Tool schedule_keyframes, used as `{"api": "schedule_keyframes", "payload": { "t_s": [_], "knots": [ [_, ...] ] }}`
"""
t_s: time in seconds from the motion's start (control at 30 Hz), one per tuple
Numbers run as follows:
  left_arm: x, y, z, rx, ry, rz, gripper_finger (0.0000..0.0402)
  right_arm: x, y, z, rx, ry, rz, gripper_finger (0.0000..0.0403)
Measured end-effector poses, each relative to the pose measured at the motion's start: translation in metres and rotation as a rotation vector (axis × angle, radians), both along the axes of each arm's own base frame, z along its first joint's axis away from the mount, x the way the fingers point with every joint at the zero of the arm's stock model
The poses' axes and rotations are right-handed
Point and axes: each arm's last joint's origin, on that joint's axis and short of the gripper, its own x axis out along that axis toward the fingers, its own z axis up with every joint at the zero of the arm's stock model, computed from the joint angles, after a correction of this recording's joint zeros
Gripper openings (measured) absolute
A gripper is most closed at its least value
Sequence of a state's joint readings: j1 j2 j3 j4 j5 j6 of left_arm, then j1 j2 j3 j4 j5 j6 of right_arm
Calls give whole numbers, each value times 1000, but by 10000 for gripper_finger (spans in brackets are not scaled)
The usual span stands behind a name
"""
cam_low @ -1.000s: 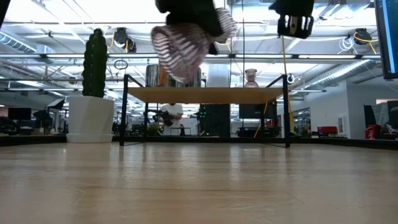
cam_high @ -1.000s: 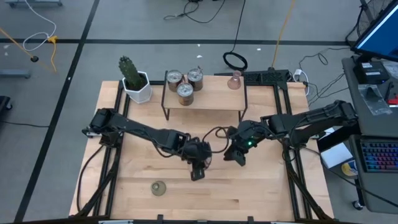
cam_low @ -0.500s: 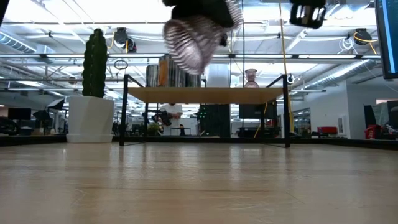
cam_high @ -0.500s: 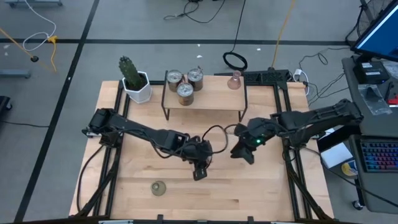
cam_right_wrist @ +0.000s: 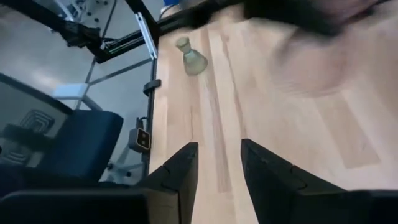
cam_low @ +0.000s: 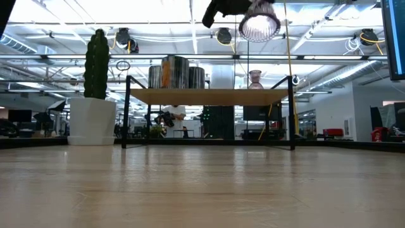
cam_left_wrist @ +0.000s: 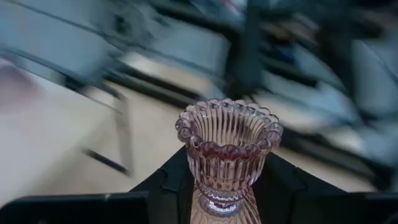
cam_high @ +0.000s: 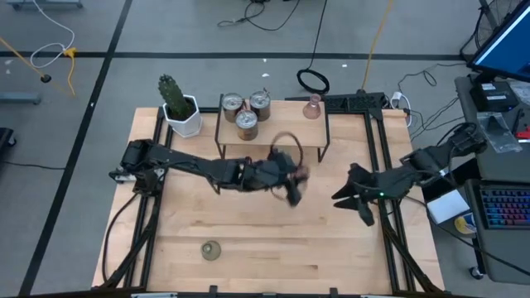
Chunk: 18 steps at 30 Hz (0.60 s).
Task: Pick & Place candle stick holders
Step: Put the pink glass candle holder on the shelf
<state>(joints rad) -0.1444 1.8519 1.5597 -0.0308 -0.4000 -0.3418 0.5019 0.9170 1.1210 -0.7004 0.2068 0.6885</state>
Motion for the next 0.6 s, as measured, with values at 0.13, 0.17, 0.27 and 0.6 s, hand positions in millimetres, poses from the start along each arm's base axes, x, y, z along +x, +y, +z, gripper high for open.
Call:
{"api": "schedule_keyframes", "payload": {
  "t_s": [0.13,0.17,0.27,0.6],
  "knots": [
    [5,32,16,41,-157,162,125,-9,1,3,-54,-39,16,111],
    [5,40,19,47,-186,181,125,-10,1,4,-67,-46,19,110],
    [6,66,23,71,-215,245,125,-13,-1,5,-106,-65,12,107],
    [6,122,15,139,-194,404,125,-13,-6,3,-231,-77,-98,102]
  ]
}}
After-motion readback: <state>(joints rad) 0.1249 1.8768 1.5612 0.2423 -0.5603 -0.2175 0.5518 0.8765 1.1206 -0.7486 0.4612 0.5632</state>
